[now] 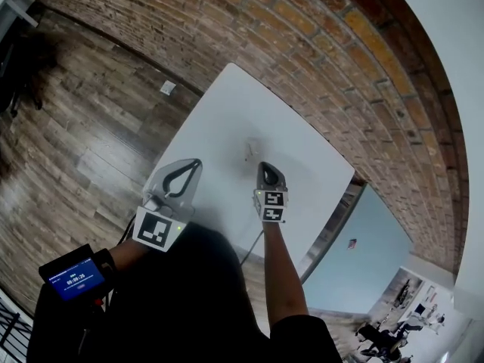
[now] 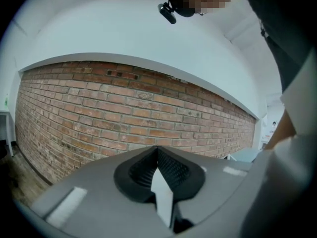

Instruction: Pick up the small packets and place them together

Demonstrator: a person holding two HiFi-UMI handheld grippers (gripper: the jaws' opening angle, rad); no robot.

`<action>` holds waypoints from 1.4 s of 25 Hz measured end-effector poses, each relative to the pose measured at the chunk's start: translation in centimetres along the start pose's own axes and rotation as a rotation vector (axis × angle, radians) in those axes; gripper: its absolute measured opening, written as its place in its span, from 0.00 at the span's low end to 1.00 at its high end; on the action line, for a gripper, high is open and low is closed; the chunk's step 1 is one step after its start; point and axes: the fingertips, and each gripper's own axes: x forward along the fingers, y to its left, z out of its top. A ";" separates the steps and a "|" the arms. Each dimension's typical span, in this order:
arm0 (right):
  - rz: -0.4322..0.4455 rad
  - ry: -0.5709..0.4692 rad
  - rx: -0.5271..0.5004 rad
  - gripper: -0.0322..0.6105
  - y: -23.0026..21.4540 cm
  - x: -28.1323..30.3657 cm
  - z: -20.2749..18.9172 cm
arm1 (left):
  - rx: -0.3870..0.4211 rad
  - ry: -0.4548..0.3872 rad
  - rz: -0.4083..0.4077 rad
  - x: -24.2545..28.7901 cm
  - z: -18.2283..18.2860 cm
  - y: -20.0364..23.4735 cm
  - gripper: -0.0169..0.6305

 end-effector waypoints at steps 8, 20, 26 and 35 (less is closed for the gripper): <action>0.061 0.042 -0.029 0.06 -0.3 -1.7 -1.1 | 0.050 -0.004 -0.043 0.6 0.2 -2.8 0.03; 0.162 0.271 -0.258 0.06 -1.3 0.7 -6.0 | 0.032 -0.028 0.033 0.3 0.6 -4.9 0.03; 0.189 0.254 -0.324 0.07 -1.3 3.1 -5.4 | 0.017 -0.002 0.107 -0.9 0.2 -4.8 0.03; 0.049 0.162 -0.035 0.23 -4.0 1.9 -4.8 | -0.012 -0.008 0.190 -2.5 0.5 -2.7 0.03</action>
